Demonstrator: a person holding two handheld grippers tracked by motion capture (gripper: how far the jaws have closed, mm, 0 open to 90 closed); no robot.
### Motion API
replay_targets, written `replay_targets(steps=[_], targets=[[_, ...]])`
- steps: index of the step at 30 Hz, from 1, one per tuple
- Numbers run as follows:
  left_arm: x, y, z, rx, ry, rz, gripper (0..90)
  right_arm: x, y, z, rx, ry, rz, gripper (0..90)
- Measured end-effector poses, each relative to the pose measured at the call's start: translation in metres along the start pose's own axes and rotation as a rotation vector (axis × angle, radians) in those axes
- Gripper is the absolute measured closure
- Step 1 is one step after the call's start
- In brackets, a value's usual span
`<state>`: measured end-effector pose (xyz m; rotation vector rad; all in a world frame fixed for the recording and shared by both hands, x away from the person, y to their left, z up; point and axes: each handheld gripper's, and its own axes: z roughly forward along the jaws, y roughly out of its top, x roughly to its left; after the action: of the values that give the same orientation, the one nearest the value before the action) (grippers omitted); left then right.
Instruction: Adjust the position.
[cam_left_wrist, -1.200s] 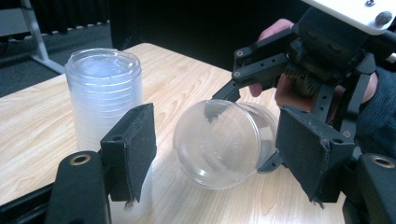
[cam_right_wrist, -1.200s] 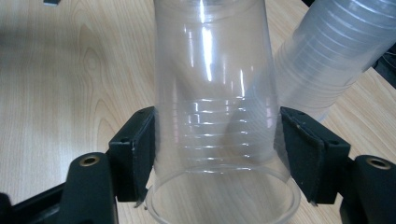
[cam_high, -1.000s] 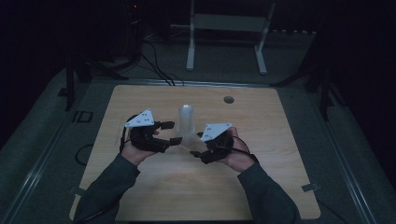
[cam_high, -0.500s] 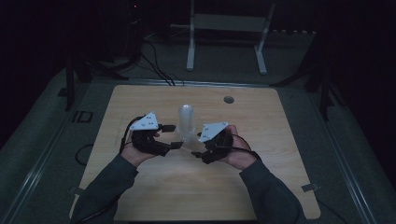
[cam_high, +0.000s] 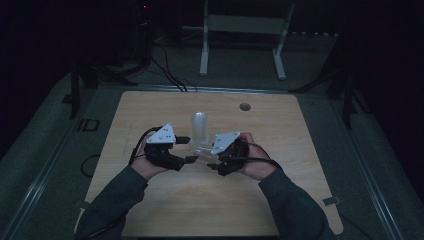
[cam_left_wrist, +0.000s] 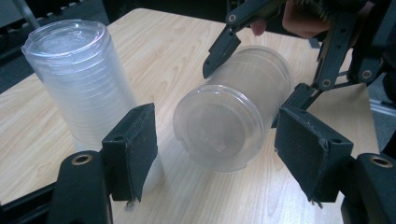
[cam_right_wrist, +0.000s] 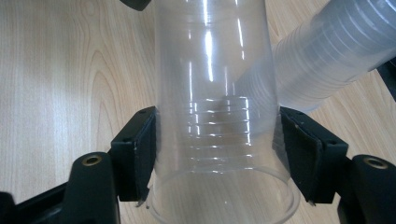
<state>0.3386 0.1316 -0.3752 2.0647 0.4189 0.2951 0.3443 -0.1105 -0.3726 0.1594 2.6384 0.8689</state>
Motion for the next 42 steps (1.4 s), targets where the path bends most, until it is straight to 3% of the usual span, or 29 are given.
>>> replay_targets(steps=[11,17,26,42], targets=[[-0.007,0.003,0.005,0.054,0.041,0.056,29.6,0.001,0.002,0.001,0.049,-0.006,-0.040,32.7],[-0.009,0.006,0.007,0.084,0.032,0.069,30.4,0.001,0.003,0.003,0.078,-0.005,-0.055,33.0],[-0.012,0.008,0.010,0.139,0.031,0.117,30.7,0.003,0.007,0.006,0.114,0.002,-0.096,33.0],[-0.020,0.014,0.017,0.243,0.053,0.208,30.8,0.005,0.007,0.012,0.150,0.023,-0.117,33.1]])
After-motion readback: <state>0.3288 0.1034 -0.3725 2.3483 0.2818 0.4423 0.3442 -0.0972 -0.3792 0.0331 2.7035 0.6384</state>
